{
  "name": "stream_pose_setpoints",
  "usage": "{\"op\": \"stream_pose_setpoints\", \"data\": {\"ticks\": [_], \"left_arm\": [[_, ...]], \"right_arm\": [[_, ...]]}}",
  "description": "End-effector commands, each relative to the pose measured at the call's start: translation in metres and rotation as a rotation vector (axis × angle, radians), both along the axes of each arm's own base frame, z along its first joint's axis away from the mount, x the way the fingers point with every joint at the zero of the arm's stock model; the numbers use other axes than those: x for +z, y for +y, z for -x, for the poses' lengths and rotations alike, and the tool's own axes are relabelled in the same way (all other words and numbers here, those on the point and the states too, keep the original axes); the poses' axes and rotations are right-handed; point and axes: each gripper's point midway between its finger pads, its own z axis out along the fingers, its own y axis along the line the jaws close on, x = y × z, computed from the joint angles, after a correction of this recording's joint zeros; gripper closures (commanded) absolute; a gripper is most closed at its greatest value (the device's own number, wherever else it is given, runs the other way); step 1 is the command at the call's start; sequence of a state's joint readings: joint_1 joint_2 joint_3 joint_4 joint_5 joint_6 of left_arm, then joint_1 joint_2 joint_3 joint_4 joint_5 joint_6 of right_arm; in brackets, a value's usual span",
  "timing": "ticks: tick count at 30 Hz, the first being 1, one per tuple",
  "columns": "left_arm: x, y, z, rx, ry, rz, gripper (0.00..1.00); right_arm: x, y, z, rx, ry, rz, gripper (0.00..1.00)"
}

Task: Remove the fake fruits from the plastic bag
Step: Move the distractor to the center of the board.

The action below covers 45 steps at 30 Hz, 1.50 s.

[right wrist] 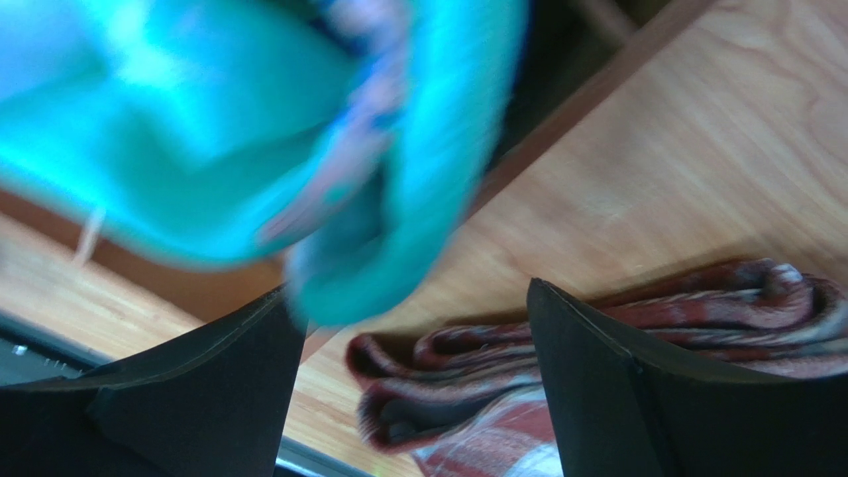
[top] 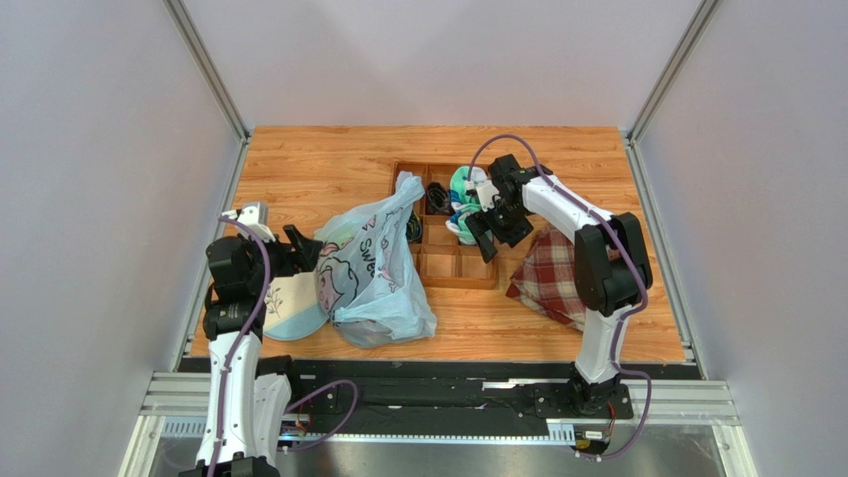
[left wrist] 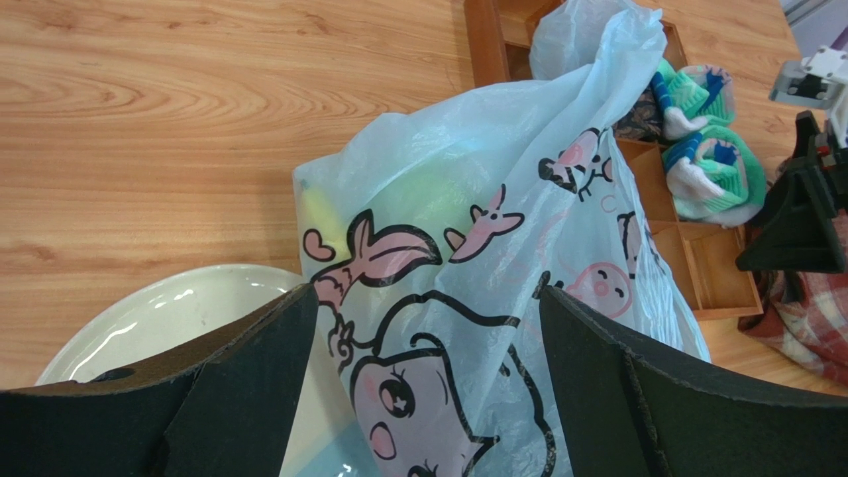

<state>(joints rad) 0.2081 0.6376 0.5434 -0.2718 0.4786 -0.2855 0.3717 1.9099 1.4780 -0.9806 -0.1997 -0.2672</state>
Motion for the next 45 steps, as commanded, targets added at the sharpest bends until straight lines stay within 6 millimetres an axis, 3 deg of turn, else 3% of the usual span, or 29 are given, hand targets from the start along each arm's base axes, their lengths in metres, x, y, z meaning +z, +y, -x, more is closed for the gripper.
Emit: {"op": "stream_pose_setpoints", "data": {"ticks": [1,2,6,9,11,16,19,20,23,25,28,29,30,31,32,33,34,35,36,38,39,41,45], "left_arm": [[0.011,0.006,-0.005,0.013,0.002,0.0,0.1],[0.012,0.007,-0.007,0.01,0.008,-0.002,0.1],[0.008,0.007,-0.01,-0.007,0.045,-0.011,0.11],[0.006,0.007,-0.015,-0.025,0.062,-0.021,0.11],[0.005,0.01,-0.021,-0.023,0.073,-0.025,0.11],[0.009,0.011,-0.035,-0.036,0.067,-0.019,0.11],[0.01,0.013,-0.042,-0.035,0.062,-0.021,0.11],[0.009,0.013,-0.044,-0.036,0.065,-0.018,0.11],[0.01,0.012,-0.048,-0.041,0.061,-0.009,0.11],[0.012,0.01,-0.051,-0.052,0.056,-0.005,0.11],[0.015,0.003,-0.051,-0.081,0.043,-0.012,0.11],[0.017,0.001,-0.051,-0.088,0.036,-0.015,0.11],[0.018,-0.001,-0.051,-0.094,0.032,-0.016,0.11],[0.019,-0.005,-0.051,-0.106,0.028,-0.016,0.11],[0.021,-0.007,-0.049,-0.116,0.023,-0.014,0.11],[0.023,-0.008,-0.049,-0.119,0.016,-0.017,0.11],[0.025,-0.011,-0.049,-0.128,0.01,-0.018,0.11],[0.027,-0.011,-0.048,-0.128,0.007,-0.019,0.11],[0.028,-0.011,-0.047,-0.128,0.004,-0.019,0.11],[0.033,-0.011,-0.045,-0.123,-0.007,-0.022,0.11],[0.034,-0.011,-0.045,-0.119,-0.008,-0.017,0.11],[0.037,-0.01,-0.044,-0.102,-0.016,-0.017,0.11],[0.034,-0.01,-0.042,-0.091,0.012,0.01,0.13]], "right_arm": [[0.006,-0.013,-0.06,-0.136,-0.127,0.061,0.17],[0.0,-0.022,-0.069,-0.167,-0.118,0.063,0.18],[0.01,-0.033,-0.121,-0.236,-0.179,0.012,0.3],[0.004,-0.051,-0.143,-0.29,-0.177,-0.014,0.44],[0.008,-0.065,-0.157,-0.327,-0.203,-0.016,0.47],[0.012,-0.1,-0.169,-0.417,-0.231,-0.015,0.46],[0.017,-0.13,-0.179,-0.48,-0.256,-0.014,0.45],[0.019,-0.154,-0.182,-0.525,-0.267,-0.004,0.45],[0.029,-0.193,-0.193,-0.569,-0.314,0.018,0.37],[0.044,-0.199,-0.197,-0.532,-0.35,0.006,0.31],[0.077,-0.166,-0.179,-0.418,-0.332,-0.162,0.24],[0.086,-0.142,-0.164,-0.363,-0.292,-0.244,0.23],[0.11,-0.13,-0.153,-0.323,-0.323,-0.268,0.22],[0.1,-0.118,-0.131,-0.252,-0.285,-0.266,0.22],[0.103,-0.092,-0.114,-0.162,-0.271,-0.288,0.24],[0.121,-0.075,-0.091,-0.08,-0.306,-0.291,0.33],[0.096,-0.063,-0.06,-0.01,-0.234,-0.279,0.39],[0.086,-0.039,-0.036,0.146,-0.221,-0.259,0.46],[0.081,-0.029,-0.018,0.222,-0.216,-0.24,0.58],[0.062,-0.002,0.03,0.389,-0.162,-0.207,0.72],[0.058,0.005,0.041,0.418,-0.148,-0.206,0.81],[0.047,0.025,0.059,0.453,-0.108,-0.221,0.85],[0.029,0.05,0.054,0.442,-0.065,-0.211,0.89]]}}
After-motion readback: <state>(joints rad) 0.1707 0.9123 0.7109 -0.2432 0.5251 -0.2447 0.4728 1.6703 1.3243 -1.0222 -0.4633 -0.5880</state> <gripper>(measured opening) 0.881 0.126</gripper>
